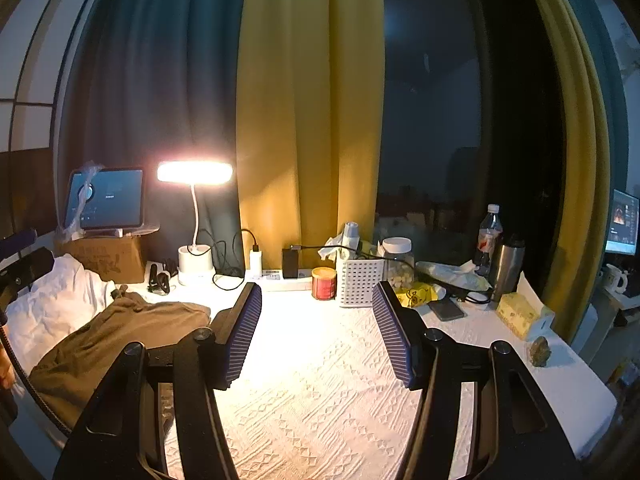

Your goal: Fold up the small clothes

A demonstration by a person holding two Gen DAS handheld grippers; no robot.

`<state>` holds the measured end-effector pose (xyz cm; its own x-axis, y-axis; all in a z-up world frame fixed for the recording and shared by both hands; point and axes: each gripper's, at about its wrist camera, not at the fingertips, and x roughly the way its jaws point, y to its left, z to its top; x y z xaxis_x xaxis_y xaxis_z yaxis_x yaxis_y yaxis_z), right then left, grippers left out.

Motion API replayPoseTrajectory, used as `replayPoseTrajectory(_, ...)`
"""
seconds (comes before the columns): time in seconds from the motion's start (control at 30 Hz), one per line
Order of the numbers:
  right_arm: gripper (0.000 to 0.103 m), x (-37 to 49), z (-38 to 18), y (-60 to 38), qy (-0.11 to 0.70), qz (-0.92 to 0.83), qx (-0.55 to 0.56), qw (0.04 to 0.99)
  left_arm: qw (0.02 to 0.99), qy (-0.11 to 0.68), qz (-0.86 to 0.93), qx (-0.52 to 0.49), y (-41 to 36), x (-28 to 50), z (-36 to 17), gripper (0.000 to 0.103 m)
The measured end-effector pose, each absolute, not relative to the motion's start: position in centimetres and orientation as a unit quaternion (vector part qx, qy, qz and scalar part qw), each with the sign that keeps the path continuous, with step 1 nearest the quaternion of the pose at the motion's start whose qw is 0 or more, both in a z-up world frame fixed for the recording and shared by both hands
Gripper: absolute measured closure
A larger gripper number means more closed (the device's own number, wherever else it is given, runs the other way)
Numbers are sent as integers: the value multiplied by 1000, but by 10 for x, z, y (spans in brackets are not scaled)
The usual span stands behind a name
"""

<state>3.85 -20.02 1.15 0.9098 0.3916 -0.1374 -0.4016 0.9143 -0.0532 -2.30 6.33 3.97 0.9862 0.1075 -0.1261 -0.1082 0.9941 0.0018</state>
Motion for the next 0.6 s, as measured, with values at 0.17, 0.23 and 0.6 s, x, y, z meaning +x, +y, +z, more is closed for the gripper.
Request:
replayPoseTrajectory(0.17, 42, 43, 10, -200, 66, 203, -38, 976, 996, 68, 54, -4, 62, -20, 38, 1)
replayPoseTrajectory(0.23, 42, 44, 9, -201, 68, 203, -38, 976, 996, 69, 54, -4, 63, -19, 38, 1)
replayPoseTrajectory(0.6, 42, 45, 4, -202, 71, 206, -36, 975, 996, 65, 61, -8, 60, -19, 38, 1)
